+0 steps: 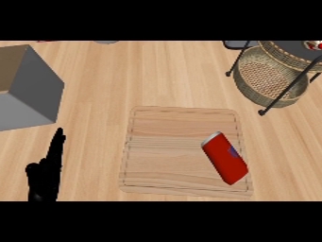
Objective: Pick the cupcake from the cutting board and place it in the tiered basket
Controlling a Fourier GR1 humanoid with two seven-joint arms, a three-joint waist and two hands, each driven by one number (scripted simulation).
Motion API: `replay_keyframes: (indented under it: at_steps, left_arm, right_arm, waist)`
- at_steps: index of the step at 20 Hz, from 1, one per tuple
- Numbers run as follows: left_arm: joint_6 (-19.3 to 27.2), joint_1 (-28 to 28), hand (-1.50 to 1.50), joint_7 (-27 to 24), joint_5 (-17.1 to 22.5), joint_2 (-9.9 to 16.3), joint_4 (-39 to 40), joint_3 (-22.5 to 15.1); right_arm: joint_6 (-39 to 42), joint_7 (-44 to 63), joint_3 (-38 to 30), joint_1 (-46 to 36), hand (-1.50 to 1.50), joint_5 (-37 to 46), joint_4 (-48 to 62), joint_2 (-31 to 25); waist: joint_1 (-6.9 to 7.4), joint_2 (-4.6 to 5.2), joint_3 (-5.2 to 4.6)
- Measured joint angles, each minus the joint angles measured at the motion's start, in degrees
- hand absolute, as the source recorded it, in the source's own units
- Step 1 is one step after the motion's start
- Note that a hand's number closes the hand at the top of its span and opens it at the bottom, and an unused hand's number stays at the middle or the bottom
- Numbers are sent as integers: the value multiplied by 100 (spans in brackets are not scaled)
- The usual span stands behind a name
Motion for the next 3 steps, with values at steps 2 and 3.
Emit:
replay_keyframes:
  at_steps: [2, 3]
  left_arm:
    - [48, 26, 0, -37, -30, -31, 3, 2]
    - [64, 51, 0, -41, -34, -38, -4, 12]
  right_arm:
    - [303, 20, -406, 382, -150, -536, -488, 94]
    - [440, 10, -604, 562, -150, -829, -700, 165]
  waist:
    - [-46, -9, 2]
    - [-78, -18, 4]
